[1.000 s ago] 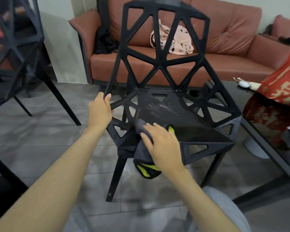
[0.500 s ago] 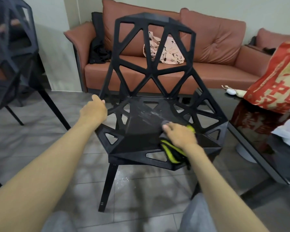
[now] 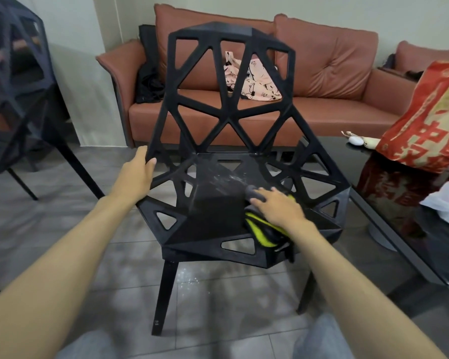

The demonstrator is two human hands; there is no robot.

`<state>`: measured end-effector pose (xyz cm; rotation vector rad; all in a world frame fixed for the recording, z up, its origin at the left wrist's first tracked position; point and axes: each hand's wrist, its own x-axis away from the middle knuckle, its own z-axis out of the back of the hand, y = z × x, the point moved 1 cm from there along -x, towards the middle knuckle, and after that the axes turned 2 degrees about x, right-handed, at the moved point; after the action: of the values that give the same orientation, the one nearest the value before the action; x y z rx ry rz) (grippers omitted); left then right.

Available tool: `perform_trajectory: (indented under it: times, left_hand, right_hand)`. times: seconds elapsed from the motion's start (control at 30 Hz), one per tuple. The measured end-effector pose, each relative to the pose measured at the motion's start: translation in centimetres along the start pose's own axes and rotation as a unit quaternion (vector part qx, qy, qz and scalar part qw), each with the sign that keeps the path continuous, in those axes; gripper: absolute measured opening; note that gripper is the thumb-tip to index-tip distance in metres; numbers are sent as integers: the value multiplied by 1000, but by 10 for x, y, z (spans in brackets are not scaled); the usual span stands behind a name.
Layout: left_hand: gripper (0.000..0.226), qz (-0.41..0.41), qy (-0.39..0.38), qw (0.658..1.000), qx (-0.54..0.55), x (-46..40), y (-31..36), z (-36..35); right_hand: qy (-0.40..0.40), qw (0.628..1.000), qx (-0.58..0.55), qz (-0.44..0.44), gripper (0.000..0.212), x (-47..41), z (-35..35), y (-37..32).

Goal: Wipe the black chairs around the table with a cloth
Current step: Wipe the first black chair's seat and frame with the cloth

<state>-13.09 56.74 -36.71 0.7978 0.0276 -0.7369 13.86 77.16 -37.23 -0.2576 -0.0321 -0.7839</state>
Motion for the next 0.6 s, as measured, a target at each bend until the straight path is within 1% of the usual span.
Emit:
perform_trajectory:
  times: [0.1,0.17,0.27,0.37,0.43,0.6]
  left_hand:
    - [31,-1,-9,999,38,2,-5,1]
    - [36,2,-8,999,41,4,-3,3]
    - [34,25,-31,997,61,10,1,5]
    - [27,45,-44,995,76,17,5,8]
    - [29,49,-37,996,70,24,6,11]
    - [33,58,-8,994,93,62,1,22]
  right_hand:
    - [56,997,18,-59,48,-18,2,42]
    - [77,994,28,-77,45,-26,2,49]
    - [61,996,36,-56,45,-25,1,40]
    - [31,999,38,-23,55,-14,-3,23]
    - [17,999,29,-1,62,-5,-10,6]
    - [15,998,50,42,61,23,-24,-32]
